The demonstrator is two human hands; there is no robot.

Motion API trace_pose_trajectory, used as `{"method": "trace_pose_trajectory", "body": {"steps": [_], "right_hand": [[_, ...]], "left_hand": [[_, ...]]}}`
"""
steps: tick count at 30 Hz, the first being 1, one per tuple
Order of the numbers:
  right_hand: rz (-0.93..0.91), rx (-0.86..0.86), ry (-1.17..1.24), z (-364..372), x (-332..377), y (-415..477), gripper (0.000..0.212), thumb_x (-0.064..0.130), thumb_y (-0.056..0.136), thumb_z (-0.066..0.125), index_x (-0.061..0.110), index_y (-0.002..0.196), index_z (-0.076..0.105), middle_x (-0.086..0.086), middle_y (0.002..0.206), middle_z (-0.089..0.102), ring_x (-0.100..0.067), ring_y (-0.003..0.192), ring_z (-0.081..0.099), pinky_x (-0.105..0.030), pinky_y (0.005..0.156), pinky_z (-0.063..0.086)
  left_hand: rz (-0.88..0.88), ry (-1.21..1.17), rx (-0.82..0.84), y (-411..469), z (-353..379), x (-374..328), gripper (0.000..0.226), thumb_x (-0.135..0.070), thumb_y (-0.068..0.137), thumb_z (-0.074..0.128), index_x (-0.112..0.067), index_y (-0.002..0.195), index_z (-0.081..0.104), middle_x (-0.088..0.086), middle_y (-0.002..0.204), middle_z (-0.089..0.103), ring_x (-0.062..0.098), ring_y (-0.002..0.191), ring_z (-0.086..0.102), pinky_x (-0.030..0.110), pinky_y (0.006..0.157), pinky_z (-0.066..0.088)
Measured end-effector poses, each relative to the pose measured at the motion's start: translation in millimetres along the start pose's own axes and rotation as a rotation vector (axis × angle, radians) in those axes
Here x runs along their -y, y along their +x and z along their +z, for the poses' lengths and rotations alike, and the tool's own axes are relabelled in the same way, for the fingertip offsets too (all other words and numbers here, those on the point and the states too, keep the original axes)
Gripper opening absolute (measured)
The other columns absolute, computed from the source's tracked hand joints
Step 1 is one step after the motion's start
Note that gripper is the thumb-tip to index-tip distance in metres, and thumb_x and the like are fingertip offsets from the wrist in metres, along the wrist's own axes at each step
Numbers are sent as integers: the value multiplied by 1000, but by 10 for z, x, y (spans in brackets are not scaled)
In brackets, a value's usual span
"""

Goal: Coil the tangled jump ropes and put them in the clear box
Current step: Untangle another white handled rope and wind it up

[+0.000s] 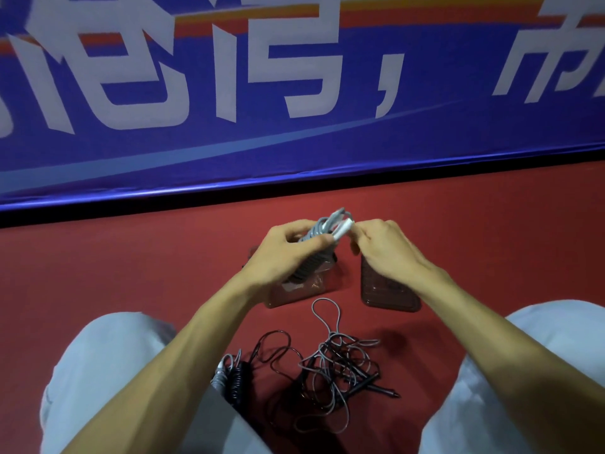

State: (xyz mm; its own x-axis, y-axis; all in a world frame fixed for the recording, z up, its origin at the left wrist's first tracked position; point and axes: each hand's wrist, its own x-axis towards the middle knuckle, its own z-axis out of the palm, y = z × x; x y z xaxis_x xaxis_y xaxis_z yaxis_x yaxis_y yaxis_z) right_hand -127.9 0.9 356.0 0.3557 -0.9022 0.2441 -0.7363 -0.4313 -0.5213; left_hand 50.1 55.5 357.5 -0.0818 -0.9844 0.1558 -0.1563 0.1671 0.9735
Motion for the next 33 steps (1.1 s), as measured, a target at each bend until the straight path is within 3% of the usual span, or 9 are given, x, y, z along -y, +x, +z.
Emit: {"method": "trace_pose_trajectory", "body": {"steps": [4, 6, 9, 13, 15, 21, 25, 29, 33], "right_hand": [[-17, 207, 8, 43, 166, -67, 44, 22, 103, 34, 19, 59, 41, -7, 59, 53, -22, 58, 52, -34, 61, 40], [40, 299, 215, 65, 193, -76, 52, 31, 104, 29, 15, 57, 45, 4, 41, 43, -8, 38, 39, -26, 47, 34], [15, 349, 354, 46, 200, -94, 54, 32, 105, 30, 12, 62, 58, 7, 39, 41, -3, 34, 36, -21, 46, 32], [-178, 162, 76, -15, 213, -138, 35, 33, 101, 44, 14, 79, 63, 6, 53, 60, -2, 47, 54, -24, 58, 43], [-215, 2, 195, -16, 223, -142, 8, 22, 95, 56, 19, 94, 63, 6, 61, 65, -2, 49, 57, -24, 57, 47], [-136, -119, 791, 9, 283, -102, 24, 8, 77, 78, 19, 95, 64, 6, 69, 63, -13, 60, 62, -36, 62, 58], [-149, -177, 730, 39, 262, -70, 50, 1, 71, 81, 29, 106, 59, 7, 83, 55, -12, 65, 57, -31, 66, 51], [-256, -338, 505, 7, 224, -30, 36, 5, 77, 77, 17, 109, 66, 2, 97, 50, -9, 77, 60, -18, 75, 52], [-299, -258, 588, -25, 211, -26, 17, 0, 85, 65, 16, 91, 66, 3, 109, 64, -6, 110, 61, -15, 93, 46]], "left_hand": [[-65, -171, -90, -21, 12, -22, 38, -14, 91, 64, -32, 124, 62, -19, 94, 71, -2, 70, 65, 18, 58, 53], [-72, -186, -96, -32, 13, -40, 30, -15, 92, 62, -26, 119, 67, -14, 87, 72, 3, 69, 63, 19, 58, 52], [-80, -170, -137, -24, 2, -56, 22, -17, 92, 62, -18, 112, 71, -5, 81, 68, 5, 64, 60, 17, 55, 48], [-158, -179, -200, 8, -34, -36, 16, -23, 93, 62, -18, 104, 72, -3, 68, 64, 8, 51, 55, 18, 42, 42], [-204, -207, -237, 29, -64, -14, 13, -23, 93, 62, -18, 98, 72, -2, 64, 62, 9, 51, 54, 18, 43, 42], [-285, -241, -206, 37, -85, 16, 13, -28, 92, 63, -20, 95, 73, 4, 74, 63, 16, 61, 57, 26, 54, 48], [-344, -292, -178, 49, -76, -2, 15, -31, 91, 62, -18, 91, 69, 4, 72, 63, 15, 58, 59, 28, 58, 50], [-453, -447, -116, 40, -79, -41, 23, -35, 91, 59, -12, 89, 64, 7, 65, 63, 19, 52, 59, 32, 57, 54], [-512, -586, -49, 18, -81, -96, 34, -40, 94, 54, -12, 76, 63, 9, 65, 62, 20, 49, 60, 29, 52, 54]]}}
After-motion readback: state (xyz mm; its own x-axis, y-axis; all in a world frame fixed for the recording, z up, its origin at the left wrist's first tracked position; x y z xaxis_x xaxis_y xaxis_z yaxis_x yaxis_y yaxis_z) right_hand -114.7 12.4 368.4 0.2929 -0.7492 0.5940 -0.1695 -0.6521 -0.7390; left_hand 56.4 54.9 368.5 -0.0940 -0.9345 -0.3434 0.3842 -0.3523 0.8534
